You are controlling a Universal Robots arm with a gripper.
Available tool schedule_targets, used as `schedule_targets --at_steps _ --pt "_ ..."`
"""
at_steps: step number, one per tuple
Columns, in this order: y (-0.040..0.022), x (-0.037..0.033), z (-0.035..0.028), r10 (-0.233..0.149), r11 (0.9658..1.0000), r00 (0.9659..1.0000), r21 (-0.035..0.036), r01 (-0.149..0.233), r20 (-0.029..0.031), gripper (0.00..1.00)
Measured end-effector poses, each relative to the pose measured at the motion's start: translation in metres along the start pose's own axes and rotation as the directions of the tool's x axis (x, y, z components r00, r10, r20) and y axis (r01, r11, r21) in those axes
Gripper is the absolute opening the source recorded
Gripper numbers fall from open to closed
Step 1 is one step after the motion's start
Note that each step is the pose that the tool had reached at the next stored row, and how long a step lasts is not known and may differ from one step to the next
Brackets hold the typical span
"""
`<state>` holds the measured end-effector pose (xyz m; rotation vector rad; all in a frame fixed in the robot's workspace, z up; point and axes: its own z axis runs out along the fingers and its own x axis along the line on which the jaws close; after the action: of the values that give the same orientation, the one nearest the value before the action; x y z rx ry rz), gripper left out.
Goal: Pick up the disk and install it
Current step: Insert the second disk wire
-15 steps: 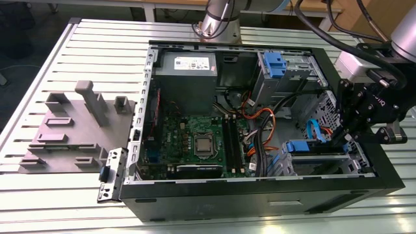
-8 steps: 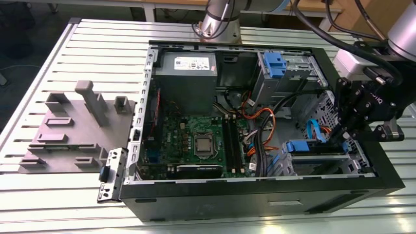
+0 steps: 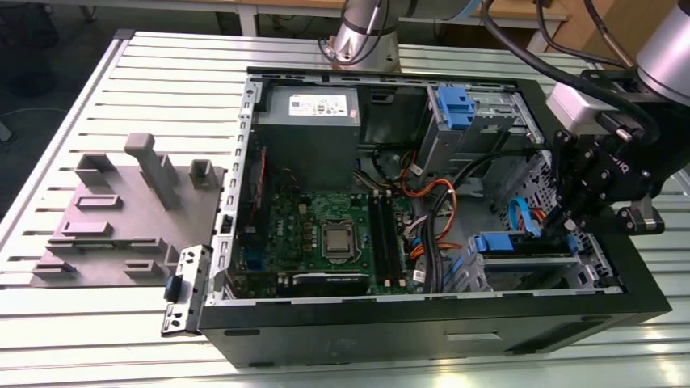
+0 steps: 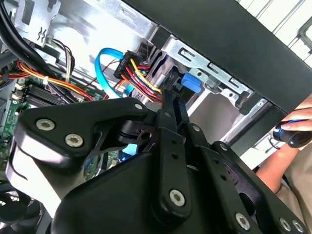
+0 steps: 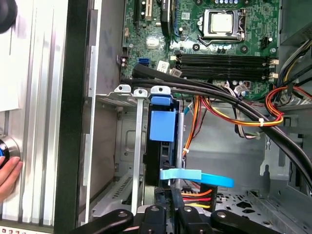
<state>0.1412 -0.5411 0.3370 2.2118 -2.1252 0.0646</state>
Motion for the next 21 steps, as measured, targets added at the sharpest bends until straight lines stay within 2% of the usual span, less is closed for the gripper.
schedule_targets --at_steps 9,21 --pt "0.0026 -0.0002 0.0009 0.0 1.0 1.0 0.0 0.0 -0.0001 0.16" --pt "0.0026 -0.0006 0.006 0.0 1.0 1.0 0.0 0.0 -0.0002 0.16"
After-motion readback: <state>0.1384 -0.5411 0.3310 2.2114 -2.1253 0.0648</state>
